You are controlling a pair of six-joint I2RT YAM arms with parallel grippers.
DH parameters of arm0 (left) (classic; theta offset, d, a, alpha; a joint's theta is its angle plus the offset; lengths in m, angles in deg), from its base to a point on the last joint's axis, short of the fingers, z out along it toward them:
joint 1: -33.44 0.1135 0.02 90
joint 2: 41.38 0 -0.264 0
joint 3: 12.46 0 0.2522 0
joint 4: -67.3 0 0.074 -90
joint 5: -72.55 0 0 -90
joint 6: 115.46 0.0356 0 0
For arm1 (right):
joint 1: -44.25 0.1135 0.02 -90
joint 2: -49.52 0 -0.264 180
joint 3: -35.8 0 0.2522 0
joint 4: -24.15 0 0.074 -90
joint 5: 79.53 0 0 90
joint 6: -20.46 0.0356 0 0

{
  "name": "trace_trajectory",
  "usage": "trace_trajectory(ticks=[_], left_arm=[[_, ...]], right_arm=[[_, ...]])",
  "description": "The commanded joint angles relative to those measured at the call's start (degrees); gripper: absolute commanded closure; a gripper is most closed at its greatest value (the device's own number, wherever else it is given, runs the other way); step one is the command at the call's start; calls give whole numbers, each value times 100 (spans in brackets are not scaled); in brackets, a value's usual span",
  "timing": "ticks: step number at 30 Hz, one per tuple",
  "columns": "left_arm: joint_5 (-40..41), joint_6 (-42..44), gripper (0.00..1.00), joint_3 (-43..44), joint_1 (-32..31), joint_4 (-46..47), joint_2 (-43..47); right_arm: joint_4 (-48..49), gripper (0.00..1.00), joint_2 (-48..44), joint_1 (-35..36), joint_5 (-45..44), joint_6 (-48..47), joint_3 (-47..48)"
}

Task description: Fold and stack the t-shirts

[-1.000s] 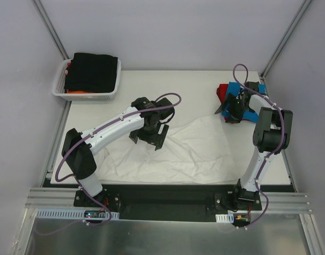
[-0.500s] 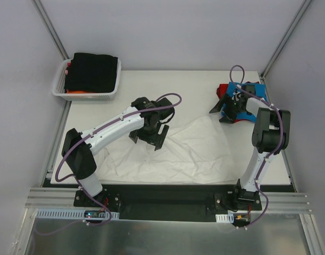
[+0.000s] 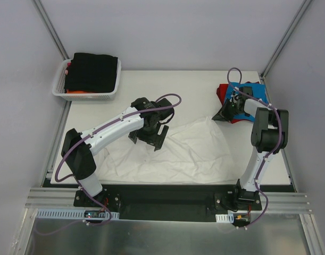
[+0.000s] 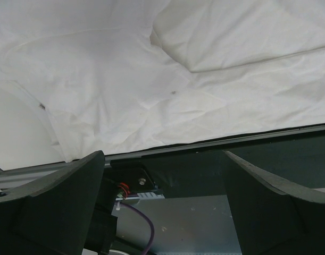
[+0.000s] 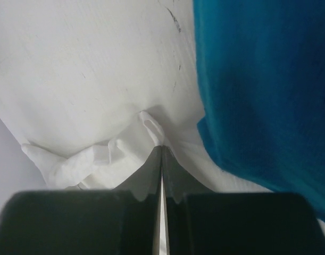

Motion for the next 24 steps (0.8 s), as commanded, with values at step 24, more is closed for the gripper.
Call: trace_trajectory(ticks=[24], left_arm=[[-205, -68, 9, 167, -102, 208, -26]], right_arm=[[-1068, 99, -2311, -14, -366, -471, -712]])
